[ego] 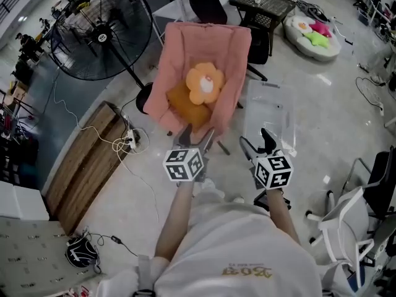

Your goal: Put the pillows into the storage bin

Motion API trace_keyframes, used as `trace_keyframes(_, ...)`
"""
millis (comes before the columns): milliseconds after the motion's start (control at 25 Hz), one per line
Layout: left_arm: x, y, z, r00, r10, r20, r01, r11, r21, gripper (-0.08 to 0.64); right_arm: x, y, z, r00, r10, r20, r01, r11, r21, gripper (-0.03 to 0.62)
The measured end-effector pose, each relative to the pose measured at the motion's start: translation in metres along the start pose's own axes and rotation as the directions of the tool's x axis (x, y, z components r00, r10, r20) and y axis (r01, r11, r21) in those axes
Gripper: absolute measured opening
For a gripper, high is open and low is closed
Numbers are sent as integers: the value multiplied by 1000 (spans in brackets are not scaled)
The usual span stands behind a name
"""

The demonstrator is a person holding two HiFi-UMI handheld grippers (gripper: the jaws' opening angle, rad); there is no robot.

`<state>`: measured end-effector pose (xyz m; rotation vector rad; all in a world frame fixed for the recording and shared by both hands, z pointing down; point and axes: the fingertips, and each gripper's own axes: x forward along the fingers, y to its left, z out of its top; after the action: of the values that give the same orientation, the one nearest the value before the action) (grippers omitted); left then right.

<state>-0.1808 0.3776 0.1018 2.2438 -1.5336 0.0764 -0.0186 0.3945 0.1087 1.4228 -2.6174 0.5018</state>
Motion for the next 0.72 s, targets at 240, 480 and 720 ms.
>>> trace_keyframes(240, 0, 3, 3, 999, 35, 2, -35, 999, 12, 368, -2, -15, 2, 999, -33, 7, 33, 999, 18, 337)
trace_keyframes(480, 3, 12, -1, 998, 59, -13, -59, 998, -5, 374, 5, -19, -3, 1000, -23, -8, 24, 1000, 21, 337)
trace_keyframes(720, 27, 19, -10, 997, 56, -49, -58, 998, -33, 370, 25, -28, -6, 999, -5, -43, 5, 1000, 0, 339)
